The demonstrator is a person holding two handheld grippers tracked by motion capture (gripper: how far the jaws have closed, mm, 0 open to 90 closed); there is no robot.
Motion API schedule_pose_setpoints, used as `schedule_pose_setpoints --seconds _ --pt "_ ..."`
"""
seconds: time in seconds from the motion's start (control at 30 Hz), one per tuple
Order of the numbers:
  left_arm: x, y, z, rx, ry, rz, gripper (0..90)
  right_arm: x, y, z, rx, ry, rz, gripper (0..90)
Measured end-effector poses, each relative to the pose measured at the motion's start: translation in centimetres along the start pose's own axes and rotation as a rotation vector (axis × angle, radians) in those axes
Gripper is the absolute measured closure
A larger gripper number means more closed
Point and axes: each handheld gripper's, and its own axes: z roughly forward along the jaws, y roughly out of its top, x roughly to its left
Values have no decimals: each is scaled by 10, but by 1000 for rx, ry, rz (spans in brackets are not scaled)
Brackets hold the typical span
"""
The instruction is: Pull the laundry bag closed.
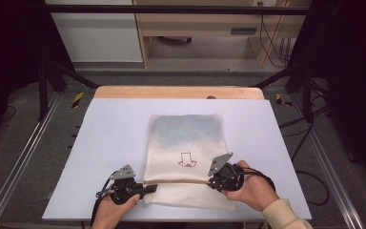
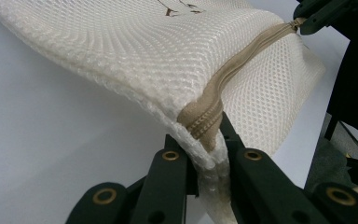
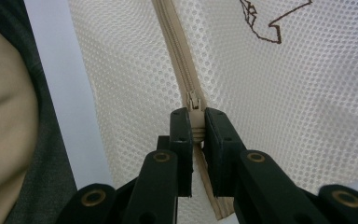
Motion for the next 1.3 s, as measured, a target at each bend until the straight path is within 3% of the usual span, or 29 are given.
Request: schedule_pose_setpoints --seconds 1.3 --pt "0 0 -2 -8 4 7 850 -7 -25 -15 -3 -25 39 823"
